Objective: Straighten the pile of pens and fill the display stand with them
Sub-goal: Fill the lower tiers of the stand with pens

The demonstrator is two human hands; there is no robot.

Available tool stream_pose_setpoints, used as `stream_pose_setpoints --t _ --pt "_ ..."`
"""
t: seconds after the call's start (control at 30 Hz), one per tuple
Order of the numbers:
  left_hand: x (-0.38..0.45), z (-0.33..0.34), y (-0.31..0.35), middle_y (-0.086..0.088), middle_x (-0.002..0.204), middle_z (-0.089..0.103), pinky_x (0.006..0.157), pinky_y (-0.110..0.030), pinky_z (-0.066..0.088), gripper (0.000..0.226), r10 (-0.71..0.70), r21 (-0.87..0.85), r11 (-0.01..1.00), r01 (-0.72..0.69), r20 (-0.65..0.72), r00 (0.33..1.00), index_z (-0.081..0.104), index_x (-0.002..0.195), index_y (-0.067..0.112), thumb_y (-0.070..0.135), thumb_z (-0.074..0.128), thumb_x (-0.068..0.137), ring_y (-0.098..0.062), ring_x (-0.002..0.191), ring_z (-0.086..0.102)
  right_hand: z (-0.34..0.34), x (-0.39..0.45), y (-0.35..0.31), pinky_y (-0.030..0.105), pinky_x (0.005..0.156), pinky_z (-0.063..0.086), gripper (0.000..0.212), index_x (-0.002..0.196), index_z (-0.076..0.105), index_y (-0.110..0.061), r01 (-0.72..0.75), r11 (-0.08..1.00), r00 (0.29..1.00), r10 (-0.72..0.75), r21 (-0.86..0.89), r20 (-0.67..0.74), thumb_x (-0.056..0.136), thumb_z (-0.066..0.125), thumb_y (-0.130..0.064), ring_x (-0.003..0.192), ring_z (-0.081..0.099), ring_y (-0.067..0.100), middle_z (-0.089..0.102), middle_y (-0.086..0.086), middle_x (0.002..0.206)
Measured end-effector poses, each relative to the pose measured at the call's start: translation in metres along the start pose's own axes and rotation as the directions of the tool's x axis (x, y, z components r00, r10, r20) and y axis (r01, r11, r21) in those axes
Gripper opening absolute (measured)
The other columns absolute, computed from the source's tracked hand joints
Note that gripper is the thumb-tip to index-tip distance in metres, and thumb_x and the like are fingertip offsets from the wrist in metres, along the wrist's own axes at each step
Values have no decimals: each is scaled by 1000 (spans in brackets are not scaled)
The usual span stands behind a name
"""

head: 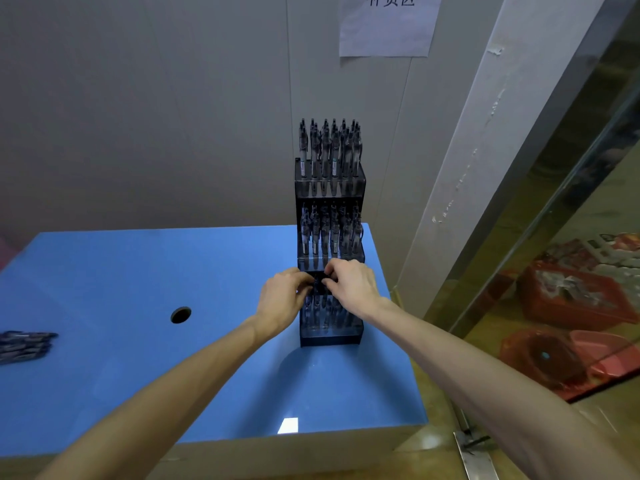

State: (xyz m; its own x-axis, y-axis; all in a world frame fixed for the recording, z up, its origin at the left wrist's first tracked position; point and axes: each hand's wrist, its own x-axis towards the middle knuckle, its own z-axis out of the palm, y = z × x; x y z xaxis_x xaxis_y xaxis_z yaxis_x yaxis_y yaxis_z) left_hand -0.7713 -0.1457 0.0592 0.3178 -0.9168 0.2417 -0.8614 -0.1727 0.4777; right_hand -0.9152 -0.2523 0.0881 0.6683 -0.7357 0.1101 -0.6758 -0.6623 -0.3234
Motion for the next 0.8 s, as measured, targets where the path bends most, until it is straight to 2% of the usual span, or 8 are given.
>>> stream_pose_setpoints --t 0.13,0.33,0.4,0.5,0.63,0.73,0.8 --pt "2 -1 2 8 112 66 79 -35 53 25 -50 12 999 50 44 998 73 118 25 21 54 103 -15 97 64 -2 4 0 34 76 51 17 108 71 -22 6 1000 1000 -6 -19 -22 100 61 -33 93 68 24 75 -1 95" --pt "-5 -1 -1 7 119 70 81 -39 56 30 -56 67 996 51 79 995 66 128 27 24 51 103 -16 100 67 -3 7 -4 35 77 50 15 109 71 -20 58 994 998 -57 -90 11 99 62 -25 97 68 27 75 3 100" --pt "-6 0 -1 8 116 70 79 -39 56 25 -74 113 991 67 61 995 66 122 27 27 49 103 -16 99 68 -3 8 -4 35 76 50 14 108 71 -20 59 992 998 -58 -108 10 100 61 -25 96 69 27 75 3 99" --pt "-7 -2 1 8 111 70 74 -38 54 21 -104 199 976 91 56 993 63 112 26 33 46 104 -20 94 68 -5 8 -2 33 69 43 16 107 69 -17 132 965 991 -128 -228 33 102 58 -28 93 68 29 73 5 95" --pt "-6 -2 4 5 106 68 68 -35 48 32 -127 278 955 106 59 990 64 110 22 43 40 107 -23 91 66 -2 3 0 34 68 45 20 109 67 -18 214 929 977 -205 -301 63 105 51 -29 89 68 28 73 5 93" --pt "-7 -1 6 0 99 65 76 -37 43 45 -144 337 935 107 88 986 65 105 17 48 32 108 -26 93 64 1 -4 3 35 66 43 29 113 64 -16 214 944 977 -207 -253 52 108 43 -34 90 65 27 71 5 94" --pt "-7 -1 7 -2 107 67 91 -37 42 53 -146 382 919 101 90 985 67 112 16 51 27 108 -26 104 62 0 -9 6 37 72 42 33 121 61 -15 245 944 969 -242 -223 43 108 40 -36 97 62 28 71 6 102"
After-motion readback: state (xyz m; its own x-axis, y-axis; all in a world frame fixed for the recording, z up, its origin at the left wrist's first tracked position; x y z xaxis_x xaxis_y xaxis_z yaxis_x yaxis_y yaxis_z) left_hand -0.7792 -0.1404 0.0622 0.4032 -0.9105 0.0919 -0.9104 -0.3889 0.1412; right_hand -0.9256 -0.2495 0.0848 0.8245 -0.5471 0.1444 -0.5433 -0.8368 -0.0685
